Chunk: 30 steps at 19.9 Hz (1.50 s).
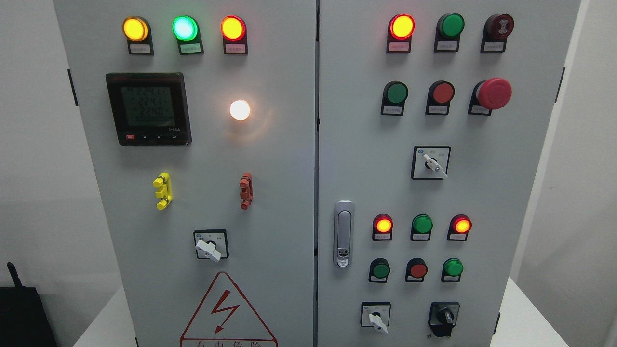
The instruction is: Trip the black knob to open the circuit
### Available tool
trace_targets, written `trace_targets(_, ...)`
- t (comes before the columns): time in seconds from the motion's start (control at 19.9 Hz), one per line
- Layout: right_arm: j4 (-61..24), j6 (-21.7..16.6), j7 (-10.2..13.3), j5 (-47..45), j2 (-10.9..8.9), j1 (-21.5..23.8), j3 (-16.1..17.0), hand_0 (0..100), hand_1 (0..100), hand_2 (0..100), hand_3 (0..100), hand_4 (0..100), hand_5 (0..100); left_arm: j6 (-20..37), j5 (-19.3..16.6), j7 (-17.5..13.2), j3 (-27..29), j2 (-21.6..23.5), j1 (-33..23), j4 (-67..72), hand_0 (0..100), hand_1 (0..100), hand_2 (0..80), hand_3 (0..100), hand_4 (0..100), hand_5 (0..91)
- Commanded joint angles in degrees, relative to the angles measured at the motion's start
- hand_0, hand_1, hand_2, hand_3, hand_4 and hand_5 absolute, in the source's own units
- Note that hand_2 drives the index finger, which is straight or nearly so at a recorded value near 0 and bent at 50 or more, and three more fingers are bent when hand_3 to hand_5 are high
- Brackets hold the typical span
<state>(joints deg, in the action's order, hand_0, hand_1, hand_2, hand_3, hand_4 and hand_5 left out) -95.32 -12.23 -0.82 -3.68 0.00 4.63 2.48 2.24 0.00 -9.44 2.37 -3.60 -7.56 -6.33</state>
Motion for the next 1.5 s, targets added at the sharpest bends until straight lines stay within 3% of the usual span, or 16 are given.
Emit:
trace_targets(0.0, -3.90, 0.36, 0.03, -0.10, 0.88, -0.68, -0.02, 0, 0, 0, 100, 100, 100, 0.05, -1.32, 0.03, 0.00, 0.00, 0.00, 0.00, 12, 39, 0.0, 0, 0, 0.0)
trace_targets(1.45, -3.82, 2.65, 0.03, -0.10, 0.97, -1.82, -1.95, 0, 0, 0, 100, 100, 100, -0.04, -1.32, 0.03, 0.00, 0.00, 0.00, 0.00, 12, 39, 0.0, 0, 0, 0.0)
